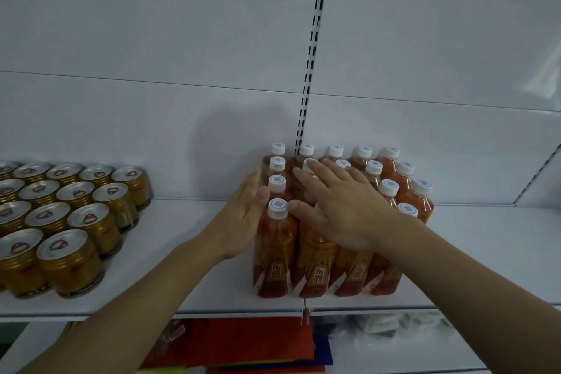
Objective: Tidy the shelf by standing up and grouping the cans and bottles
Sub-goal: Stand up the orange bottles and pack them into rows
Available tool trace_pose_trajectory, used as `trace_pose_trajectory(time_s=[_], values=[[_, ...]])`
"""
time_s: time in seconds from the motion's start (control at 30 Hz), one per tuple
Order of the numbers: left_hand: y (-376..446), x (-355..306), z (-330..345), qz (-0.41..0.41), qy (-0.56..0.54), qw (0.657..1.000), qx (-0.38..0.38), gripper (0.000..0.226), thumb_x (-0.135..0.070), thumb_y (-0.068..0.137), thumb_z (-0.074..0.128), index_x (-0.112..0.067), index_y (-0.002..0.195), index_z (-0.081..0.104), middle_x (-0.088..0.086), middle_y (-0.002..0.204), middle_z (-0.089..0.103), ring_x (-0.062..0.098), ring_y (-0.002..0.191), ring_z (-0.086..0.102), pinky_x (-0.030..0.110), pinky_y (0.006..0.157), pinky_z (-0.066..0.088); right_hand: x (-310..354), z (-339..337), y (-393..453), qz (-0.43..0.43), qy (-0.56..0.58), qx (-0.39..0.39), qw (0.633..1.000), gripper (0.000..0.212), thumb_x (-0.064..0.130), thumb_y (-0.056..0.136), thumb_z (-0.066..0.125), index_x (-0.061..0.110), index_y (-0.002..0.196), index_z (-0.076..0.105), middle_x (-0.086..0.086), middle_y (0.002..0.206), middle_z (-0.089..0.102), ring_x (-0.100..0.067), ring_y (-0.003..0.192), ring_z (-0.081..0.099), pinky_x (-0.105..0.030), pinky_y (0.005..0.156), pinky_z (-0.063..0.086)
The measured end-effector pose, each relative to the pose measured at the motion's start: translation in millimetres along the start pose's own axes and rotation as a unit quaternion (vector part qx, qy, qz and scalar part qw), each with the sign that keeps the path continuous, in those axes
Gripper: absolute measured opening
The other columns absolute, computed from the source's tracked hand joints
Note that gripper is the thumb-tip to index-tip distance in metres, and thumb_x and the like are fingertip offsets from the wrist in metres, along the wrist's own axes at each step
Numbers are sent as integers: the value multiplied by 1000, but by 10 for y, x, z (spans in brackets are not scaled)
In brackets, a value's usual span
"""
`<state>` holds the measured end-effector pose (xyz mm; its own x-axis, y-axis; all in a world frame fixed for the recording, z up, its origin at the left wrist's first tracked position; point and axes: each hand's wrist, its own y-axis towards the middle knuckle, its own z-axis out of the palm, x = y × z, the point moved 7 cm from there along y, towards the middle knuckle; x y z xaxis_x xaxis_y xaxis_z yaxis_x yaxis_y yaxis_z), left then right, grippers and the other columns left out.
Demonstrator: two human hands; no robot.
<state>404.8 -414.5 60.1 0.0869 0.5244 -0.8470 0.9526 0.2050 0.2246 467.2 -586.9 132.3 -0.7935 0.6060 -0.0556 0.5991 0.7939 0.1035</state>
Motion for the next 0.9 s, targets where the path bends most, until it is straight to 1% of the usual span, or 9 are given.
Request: trace_pose_trajectory(time_s=[0.1,0.27,0.33,0.43,0.53,0.67,0.7,0.8,0.9], values=[[20,69,115,44,-49,998,4,59,-65,109,24,-43,163,29,-15,167,37,6,156,30,48,129,26,189,48,150,-27,-4,34,999,89,85,93,-3,41,169,9,3,180,12,-24,166,4,-58,131,11],[51,48,224,57,-93,994,7,55,-54,112,20,-36,163,33,-10,165,40,15,157,32,50,128,27,130,97,184,-24,36,89,995,76,79,102,14,45,169,7,7,179,15,-18,165,4,-56,131,11],[45,114,243,46,-124,991,4,55,-51,113,20,-34,165,30,-11,167,38,11,157,30,46,129,26,128,89,182,-22,46,102,993,78,81,100,12,45,169,7,7,179,14,-17,165,2,-55,131,10],[-6,284,269,14,-174,985,-16,60,-58,110,24,-38,167,24,-15,169,36,7,157,31,44,129,27,164,22,231,-22,55,103,993,93,88,87,1,46,169,13,7,178,16,-18,165,7,-55,131,13],[-23,400,358,-10,-218,976,-10,54,-55,111,25,-41,164,30,-9,165,44,16,153,40,52,126,32,149,26,274,-21,47,117,992,97,89,82,-2,47,169,9,8,179,12,-18,165,4,-54,131,12],[25,431,416,-12,-227,974,-2,54,-51,113,22,-38,165,29,-6,167,41,19,155,38,56,126,30,100,80,283,-21,46,130,990,111,101,71,-12,49,168,2,10,180,7,-17,166,0,-54,132,10],[36,440,427,-9,-226,974,-1,54,-50,113,21,-37,165,28,-5,167,41,20,155,38,56,126,31,93,88,280,-18,49,134,990,110,100,71,-13,50,168,0,10,180,6,-17,166,-1,-53,132,8],[40,441,439,-7,-231,973,7,56,-52,112,22,-38,166,26,-7,167,41,18,154,40,55,125,34,93,81,267,-9,55,145,988,88,88,88,2,50,168,0,9,180,3,-16,166,-4,-51,133,5],[39,415,403,4,-225,974,11,55,-52,111,23,-39,165,27,-12,166,42,13,153,40,49,126,34,108,31,256,-5,52,157,986,83,84,93,13,49,168,3,8,180,2,-17,166,-6,-51,134,3]])
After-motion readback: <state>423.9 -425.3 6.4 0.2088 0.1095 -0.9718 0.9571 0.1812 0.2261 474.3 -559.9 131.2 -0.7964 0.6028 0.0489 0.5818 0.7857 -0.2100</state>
